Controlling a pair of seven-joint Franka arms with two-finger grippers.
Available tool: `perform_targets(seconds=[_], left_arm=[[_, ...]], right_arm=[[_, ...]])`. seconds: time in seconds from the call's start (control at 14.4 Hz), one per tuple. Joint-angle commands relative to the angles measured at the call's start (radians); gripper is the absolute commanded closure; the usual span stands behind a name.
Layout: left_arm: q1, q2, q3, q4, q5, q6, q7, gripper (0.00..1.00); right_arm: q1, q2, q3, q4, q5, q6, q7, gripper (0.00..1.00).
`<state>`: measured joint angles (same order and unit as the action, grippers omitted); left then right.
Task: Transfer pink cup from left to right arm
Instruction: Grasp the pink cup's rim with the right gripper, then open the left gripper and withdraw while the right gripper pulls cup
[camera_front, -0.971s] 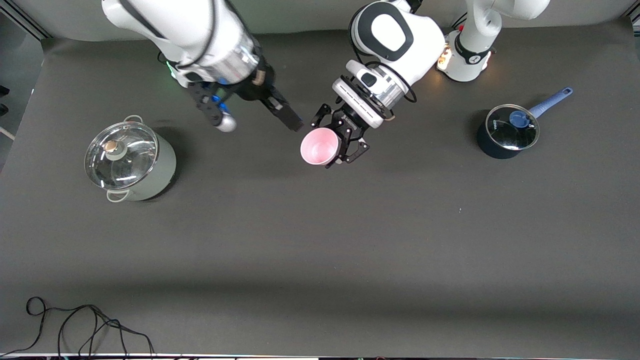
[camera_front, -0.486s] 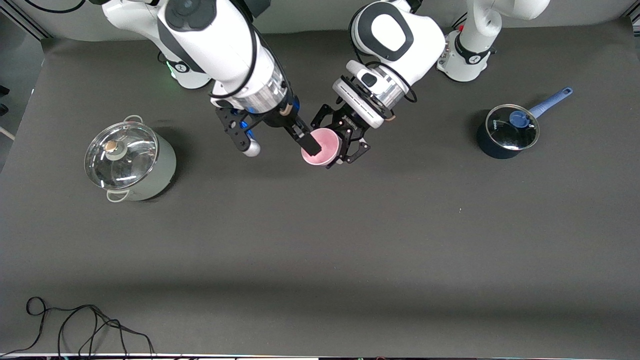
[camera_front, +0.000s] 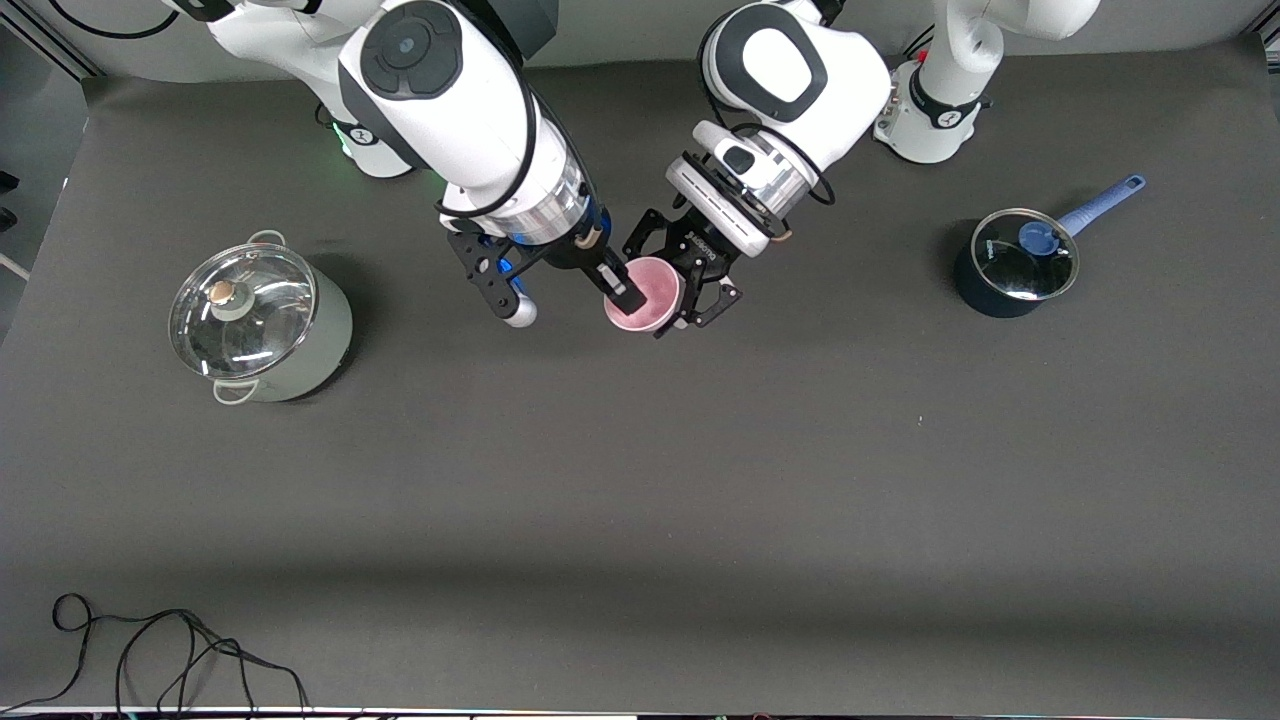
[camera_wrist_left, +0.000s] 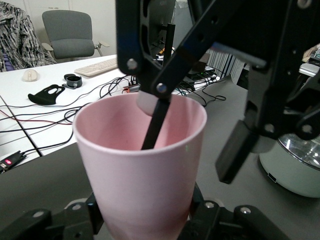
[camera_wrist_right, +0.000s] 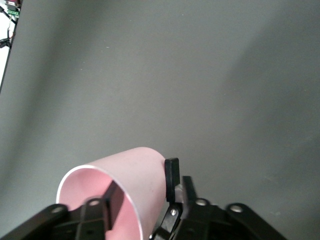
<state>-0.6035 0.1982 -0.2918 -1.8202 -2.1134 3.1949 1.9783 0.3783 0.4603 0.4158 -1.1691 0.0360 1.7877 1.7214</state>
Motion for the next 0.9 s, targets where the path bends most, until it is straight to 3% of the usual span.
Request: perform_targets(seconds=[0.0,0.21,0.35,0.49,0.62,0.83], left_arm=[[-0.010,0.006,0.005,0.022,-0.016,0.025,-0.003,0.63],[-0.010,0.006,0.005,0.022,-0.016,0.026,-0.003,0.59],[-0.009,0.006,0.006,0.022,-0.016,0.026,-0.003,0.37],[-0.007,0.006,0.005,0.022,-0.016,0.026,-0.004,0.24],[-0.005,0.007,0.006,0.024,-0.016,0.026,-0.004,0.01],[-0.001,0.007,0.006,0.018,-0.014,0.039,-0.055,0.01]], right_arm=[[0.013,0.021,0.001,0.049,-0.024,-0.016,0.024,1.00],[0.013,0.021,0.000,0.048,-0.024,-0.018,0.021,1.00],[0.008,0.018,0.000,0.049,-0.024,-0.019,0.017,1.00],[0.005,0.011,-0.005,0.049,-0.024,-0.021,-0.014,1.00],[0.001,0.006,-0.008,0.048,-0.028,-0.050,-0.101,1.00],[-0.004,-0.029,-0.032,0.045,-0.027,-0.073,-0.189,1.00]])
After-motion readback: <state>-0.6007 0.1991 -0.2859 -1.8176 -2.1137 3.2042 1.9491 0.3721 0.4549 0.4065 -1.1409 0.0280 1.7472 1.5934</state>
